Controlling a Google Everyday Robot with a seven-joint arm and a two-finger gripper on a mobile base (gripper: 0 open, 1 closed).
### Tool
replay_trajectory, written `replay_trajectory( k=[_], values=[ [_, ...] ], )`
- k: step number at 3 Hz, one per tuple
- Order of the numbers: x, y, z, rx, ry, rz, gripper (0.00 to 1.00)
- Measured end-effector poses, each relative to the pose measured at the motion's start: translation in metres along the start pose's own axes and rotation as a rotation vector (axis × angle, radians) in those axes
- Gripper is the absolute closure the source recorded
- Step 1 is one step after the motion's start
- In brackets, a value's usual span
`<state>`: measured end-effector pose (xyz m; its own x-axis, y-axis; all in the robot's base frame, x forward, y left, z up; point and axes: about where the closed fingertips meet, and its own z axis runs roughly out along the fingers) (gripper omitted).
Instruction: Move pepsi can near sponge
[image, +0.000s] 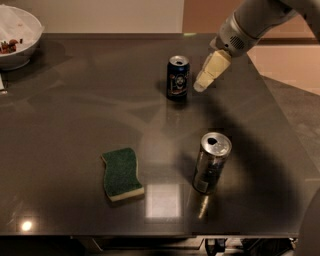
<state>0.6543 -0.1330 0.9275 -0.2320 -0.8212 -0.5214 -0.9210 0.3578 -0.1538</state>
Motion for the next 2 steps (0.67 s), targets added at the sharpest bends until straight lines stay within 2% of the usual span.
replay_trajectory(
  k=[1, 2],
  values=[
    [-0.016, -0.011, 0.032, -0.027, -0.036, 0.021, 0.0],
    [-0.025, -0.017, 0.05, -0.026, -0.086, 0.033, 0.0]
  ],
)
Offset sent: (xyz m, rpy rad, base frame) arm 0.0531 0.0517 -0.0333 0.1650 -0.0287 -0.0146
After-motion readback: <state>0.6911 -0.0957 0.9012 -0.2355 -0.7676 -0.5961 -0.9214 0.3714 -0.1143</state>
